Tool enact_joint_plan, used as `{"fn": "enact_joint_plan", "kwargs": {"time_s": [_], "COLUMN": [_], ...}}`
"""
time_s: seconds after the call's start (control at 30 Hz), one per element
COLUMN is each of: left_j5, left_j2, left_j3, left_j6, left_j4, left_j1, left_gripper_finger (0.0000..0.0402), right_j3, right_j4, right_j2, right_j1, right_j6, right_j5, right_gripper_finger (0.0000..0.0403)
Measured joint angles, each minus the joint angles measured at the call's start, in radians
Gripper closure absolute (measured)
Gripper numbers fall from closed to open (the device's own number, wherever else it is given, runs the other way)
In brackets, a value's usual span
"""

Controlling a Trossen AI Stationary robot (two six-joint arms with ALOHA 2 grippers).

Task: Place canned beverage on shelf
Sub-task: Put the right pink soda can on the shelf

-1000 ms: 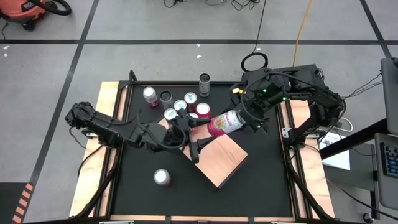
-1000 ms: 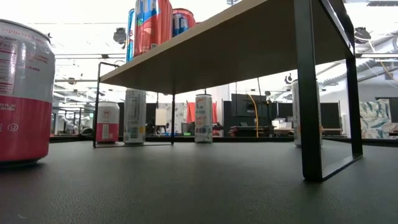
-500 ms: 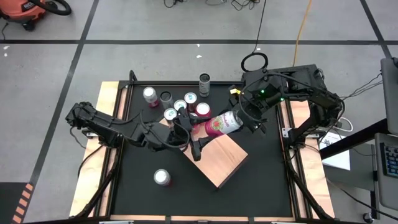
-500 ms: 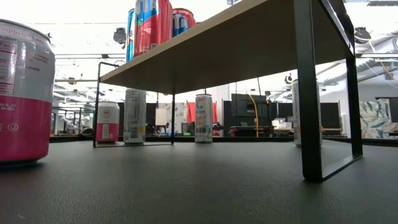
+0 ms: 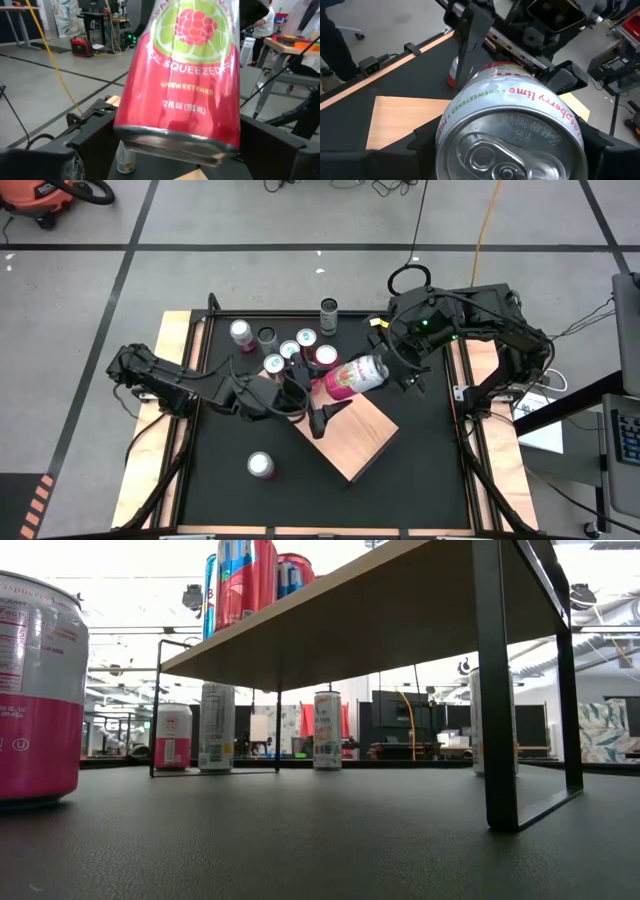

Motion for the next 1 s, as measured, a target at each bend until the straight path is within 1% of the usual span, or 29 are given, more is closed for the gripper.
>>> {"fn": "enact_joint_plan", "kwargs": {"time_s": [0.17, 0.4, 0.5, 0.63, 0.77, 0.87, 0.93, 1.0], "left_j5": [0.002, 0.001, 0.002, 0.002, -0.01, -0.012, -0.012, -0.017], "left_j2": [0.0, 0.0, 0.0, 0.0, 0.001, 0.001, 0.001, 0.001], "left_j3": [0.0, 0.0, 0.0, 0.0, -0.002, -0.002, -0.002, -0.002], "left_j6": [0.001, 0.03, 0.027, 0.029, 0.081, 0.085, 0.087, 0.089], "left_j4": [0.02, 0.021, 0.026, 0.043, 0.09, 0.11, 0.123, 0.143], "left_j1": [0.001, -0.003, -0.003, -0.005, -0.007, -0.007, -0.008, -0.012], "left_gripper_finger": [0.0044, 0.0084, 0.0093, 0.0096, 0.0097, 0.0098, 0.0098, 0.0098], "right_j3": [0.0, 0.0, 0.0, 0.0, 0.0, 0.0, 0.001, 0.001], "right_j4": [-0.002, -0.004, 0.002, 0.012, 0.006, 0.004, 0.0, -0.012], "right_j2": [0.0, 0.0, 0.0, -0.002, -0.007, -0.016, -0.024, -0.029], "right_j1": [0.0, 0.0, 0.001, 0.001, 0.0, -0.006, -0.006, -0.006], "right_j6": [0.001, 0.002, 0.036, 0.096, 0.201, 0.272, 0.33, 0.414], "right_j5": [-0.001, -0.006, -0.003, -0.005, 0.001, 0.003, 0.001, -0.001], "right_gripper_finger": [0.0124, 0.0124, 0.012, 0.0091, 0.0049, 0.0016, 0.0008, 0.001]}}
